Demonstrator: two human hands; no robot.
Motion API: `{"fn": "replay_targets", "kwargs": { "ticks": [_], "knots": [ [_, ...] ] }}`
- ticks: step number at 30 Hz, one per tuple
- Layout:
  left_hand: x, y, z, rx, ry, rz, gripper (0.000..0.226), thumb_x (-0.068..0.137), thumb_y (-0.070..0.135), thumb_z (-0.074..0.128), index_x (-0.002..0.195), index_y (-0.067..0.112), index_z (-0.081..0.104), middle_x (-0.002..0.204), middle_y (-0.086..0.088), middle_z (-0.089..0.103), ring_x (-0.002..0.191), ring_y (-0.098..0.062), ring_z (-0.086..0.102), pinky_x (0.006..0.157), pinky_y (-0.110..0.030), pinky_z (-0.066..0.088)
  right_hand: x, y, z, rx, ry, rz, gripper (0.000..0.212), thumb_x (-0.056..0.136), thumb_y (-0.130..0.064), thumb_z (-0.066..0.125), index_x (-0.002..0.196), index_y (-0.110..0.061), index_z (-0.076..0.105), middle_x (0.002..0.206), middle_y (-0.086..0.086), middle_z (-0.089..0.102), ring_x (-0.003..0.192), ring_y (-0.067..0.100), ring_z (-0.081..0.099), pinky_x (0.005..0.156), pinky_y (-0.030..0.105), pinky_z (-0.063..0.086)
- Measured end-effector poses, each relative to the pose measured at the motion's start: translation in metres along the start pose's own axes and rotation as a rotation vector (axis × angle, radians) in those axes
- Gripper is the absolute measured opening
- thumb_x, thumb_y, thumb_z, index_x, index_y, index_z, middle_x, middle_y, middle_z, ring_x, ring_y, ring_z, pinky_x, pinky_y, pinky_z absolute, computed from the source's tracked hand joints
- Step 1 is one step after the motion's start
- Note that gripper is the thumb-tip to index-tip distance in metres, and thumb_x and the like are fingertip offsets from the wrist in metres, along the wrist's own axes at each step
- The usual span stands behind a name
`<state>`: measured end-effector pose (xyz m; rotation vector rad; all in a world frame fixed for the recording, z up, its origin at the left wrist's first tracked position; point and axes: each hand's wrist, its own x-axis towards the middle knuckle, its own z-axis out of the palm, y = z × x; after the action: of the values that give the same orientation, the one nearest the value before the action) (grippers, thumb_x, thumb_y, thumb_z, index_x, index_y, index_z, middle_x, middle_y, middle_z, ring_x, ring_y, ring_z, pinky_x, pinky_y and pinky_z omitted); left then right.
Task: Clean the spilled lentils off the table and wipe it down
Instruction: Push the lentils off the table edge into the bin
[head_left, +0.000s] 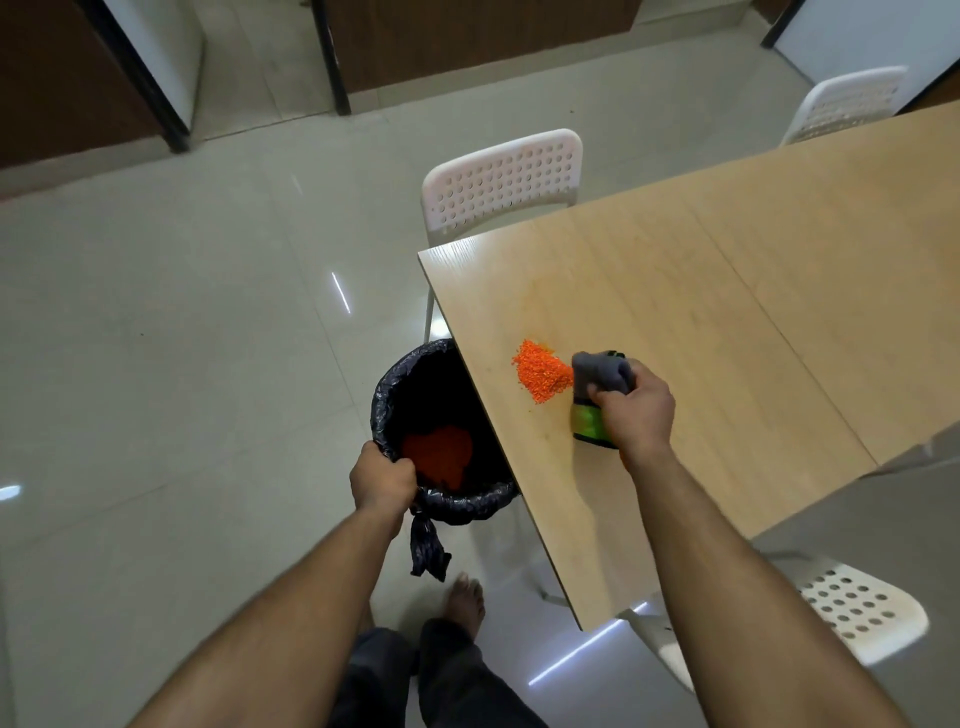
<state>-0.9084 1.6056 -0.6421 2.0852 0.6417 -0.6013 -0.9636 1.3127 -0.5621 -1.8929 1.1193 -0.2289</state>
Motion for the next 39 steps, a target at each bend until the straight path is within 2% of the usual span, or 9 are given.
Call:
{"fn": "replay_targets", "kwargs": {
  "ticks": [4,8,13,20,23,28,32,34,39],
  "knots": [
    [-0.003,0.002,0.003,-0.021,0.01,-0.007,0.025,0.081,0.005,0.054,0.104,0.014,0.059,0.093,-0.007,0.063,0.086,-0.035,0.066,0.079,-0.052,0.063,0.014,-0.01,-0.007,-0.31,0.032,-0.122,0.045,0.085,-0.013,0.061,0.12,-0.038,0.071,0.102,-0.006,0.072,0.095,0.021,0.064,0.077,0.036,0.055],
    [-0.006,0.0,0.005,-0.056,0.016,-0.015,0.024,0.081,0.004,0.054,0.102,0.015,0.059,0.094,-0.006,0.063,0.087,-0.034,0.066,0.079,-0.054,0.064,0.02,-0.006,0.009,-0.481,-0.06,-0.197,0.04,0.089,-0.014,0.058,0.124,-0.031,0.071,0.111,0.004,0.066,0.104,0.029,0.062,0.073,0.032,0.042],
    [-0.009,0.0,0.006,-0.068,0.025,-0.03,0.027,0.08,0.005,0.055,0.105,0.013,0.061,0.095,-0.007,0.064,0.088,-0.035,0.066,0.08,-0.053,0.063,0.004,-0.006,0.029,-0.467,-0.139,-0.219,0.032,0.094,-0.014,0.058,0.121,-0.025,0.072,0.103,0.0,0.057,0.091,0.021,0.054,0.072,0.031,0.039],
    [-0.006,-0.002,0.007,-0.098,0.018,-0.035,0.029,0.076,0.008,0.055,0.103,0.014,0.061,0.096,-0.01,0.066,0.086,-0.038,0.068,0.076,-0.055,0.064,-0.035,-0.008,0.058,-0.422,-0.238,-0.326,0.035,0.088,-0.009,0.055,0.115,-0.025,0.072,0.094,0.0,0.053,0.088,0.027,0.058,0.068,0.037,0.045],
    [-0.005,0.002,0.006,-0.098,0.021,-0.021,0.028,0.075,0.008,0.055,0.103,0.013,0.061,0.095,-0.01,0.066,0.085,-0.037,0.068,0.075,-0.055,0.064,-0.055,-0.013,0.071,-0.385,-0.306,-0.371,0.027,0.087,-0.008,0.053,0.102,-0.024,0.07,0.088,-0.001,0.051,0.079,0.022,0.053,0.065,0.039,0.043],
    [-0.005,0.012,0.006,-0.101,0.034,-0.006,0.025,0.081,0.004,0.056,0.103,0.014,0.062,0.093,-0.007,0.065,0.086,-0.034,0.067,0.078,-0.053,0.064,-0.067,-0.019,0.086,-0.21,-0.405,-0.386,0.032,0.078,-0.003,0.056,0.097,-0.023,0.073,0.087,-0.002,0.065,0.082,0.018,0.057,0.073,0.038,0.049],
    [0.002,0.018,0.006,-0.098,0.031,0.001,0.025,0.08,0.003,0.055,0.102,0.013,0.062,0.094,-0.007,0.065,0.085,-0.033,0.067,0.077,-0.053,0.064,-0.046,-0.026,0.07,-0.089,-0.29,-0.348,0.04,0.082,-0.006,0.059,0.11,-0.026,0.079,0.097,-0.004,0.074,0.091,0.013,0.065,0.08,0.027,0.052],
    [0.007,0.019,0.007,-0.1,0.032,-0.003,0.026,0.08,0.003,0.055,0.103,0.013,0.063,0.094,-0.007,0.066,0.086,-0.033,0.067,0.078,-0.053,0.064,-0.024,-0.025,0.056,-0.102,-0.172,-0.315,0.041,0.084,-0.006,0.06,0.114,-0.026,0.079,0.102,-0.003,0.076,0.095,0.014,0.067,0.083,0.029,0.054],
    [0.018,0.022,0.013,-0.11,0.024,-0.011,0.028,0.074,0.008,0.054,0.1,0.016,0.061,0.094,-0.007,0.066,0.086,-0.035,0.068,0.076,-0.055,0.064,0.04,-0.017,0.028,-0.364,-0.014,-0.219,0.043,0.081,-0.013,0.051,0.114,-0.031,0.073,0.107,0.002,0.071,0.1,0.028,0.066,0.075,0.036,0.053]
  ]
}}
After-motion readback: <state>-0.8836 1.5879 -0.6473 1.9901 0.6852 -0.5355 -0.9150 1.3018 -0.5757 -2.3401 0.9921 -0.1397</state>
